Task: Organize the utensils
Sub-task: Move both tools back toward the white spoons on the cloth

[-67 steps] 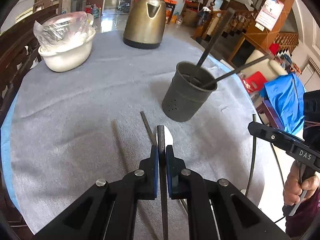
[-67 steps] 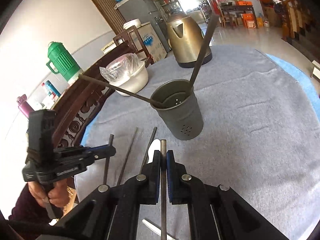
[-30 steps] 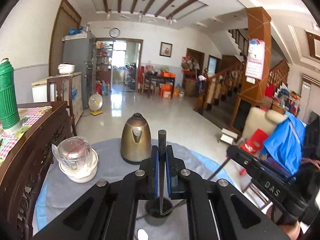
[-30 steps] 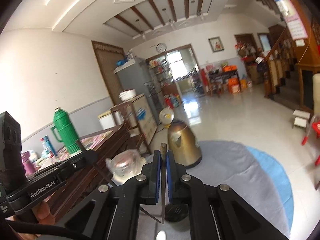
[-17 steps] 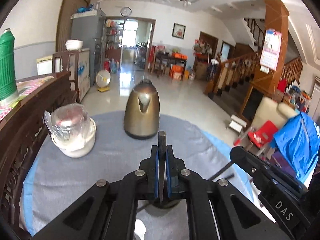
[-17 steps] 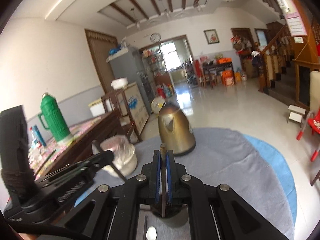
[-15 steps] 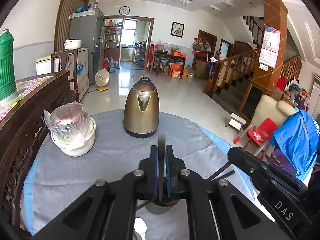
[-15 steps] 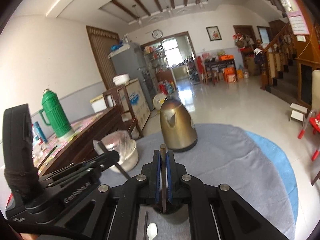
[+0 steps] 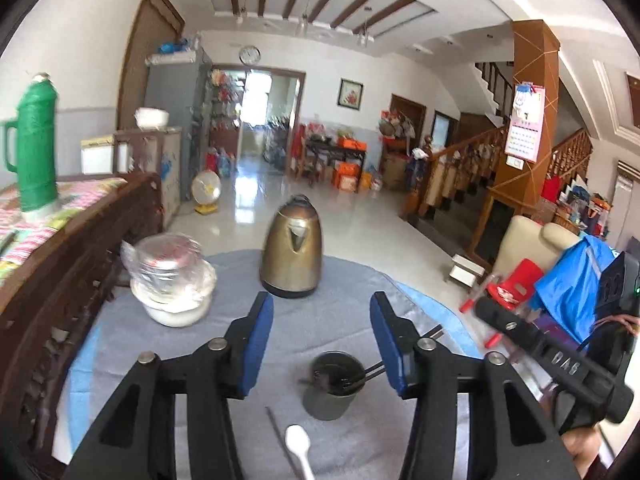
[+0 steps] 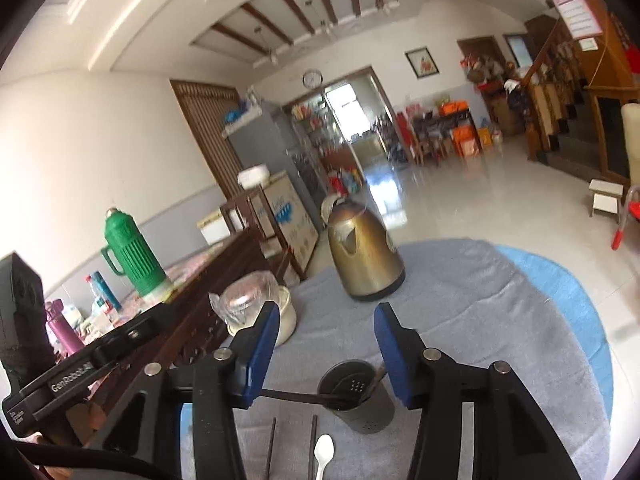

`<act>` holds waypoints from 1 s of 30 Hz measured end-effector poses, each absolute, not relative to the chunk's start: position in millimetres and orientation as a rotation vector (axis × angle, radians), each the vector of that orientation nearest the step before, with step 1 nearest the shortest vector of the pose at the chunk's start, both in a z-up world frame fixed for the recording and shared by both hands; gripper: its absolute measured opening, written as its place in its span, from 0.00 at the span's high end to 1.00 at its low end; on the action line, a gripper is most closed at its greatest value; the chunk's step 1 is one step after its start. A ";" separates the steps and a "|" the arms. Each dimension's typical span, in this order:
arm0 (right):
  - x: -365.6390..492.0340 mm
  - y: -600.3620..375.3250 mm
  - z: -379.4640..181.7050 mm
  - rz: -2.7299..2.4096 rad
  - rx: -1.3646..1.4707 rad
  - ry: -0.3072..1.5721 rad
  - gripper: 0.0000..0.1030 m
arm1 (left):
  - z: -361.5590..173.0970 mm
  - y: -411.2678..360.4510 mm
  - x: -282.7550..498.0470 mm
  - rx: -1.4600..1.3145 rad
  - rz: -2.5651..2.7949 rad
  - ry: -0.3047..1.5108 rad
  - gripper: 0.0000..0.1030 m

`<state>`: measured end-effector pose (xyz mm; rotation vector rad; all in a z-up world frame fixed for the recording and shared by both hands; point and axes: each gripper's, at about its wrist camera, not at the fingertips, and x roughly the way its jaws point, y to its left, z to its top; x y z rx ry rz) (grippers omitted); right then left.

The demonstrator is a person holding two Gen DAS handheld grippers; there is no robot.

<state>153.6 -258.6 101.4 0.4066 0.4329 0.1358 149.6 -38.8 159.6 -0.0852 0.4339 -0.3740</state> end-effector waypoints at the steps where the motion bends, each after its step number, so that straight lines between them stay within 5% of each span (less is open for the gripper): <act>1: 145.7 -261.6 102.3 0.138 0.410 0.419 0.48 | 159.5 -35.1 142.8 -0.080 -0.361 0.421 0.45; 9: 107.7 -263.5 82.4 0.181 0.347 0.494 0.48 | 116.1 0.6 101.0 0.005 -0.247 0.452 0.36; 22: 69.2 -237.3 -57.7 0.257 0.322 0.975 0.50 | -51.1 32.3 63.9 0.015 -0.208 0.953 0.36; 30: 30.5 -238.5 -98.9 0.303 0.375 1.100 0.49 | -63.0 21.5 45.1 0.019 -0.239 0.983 0.36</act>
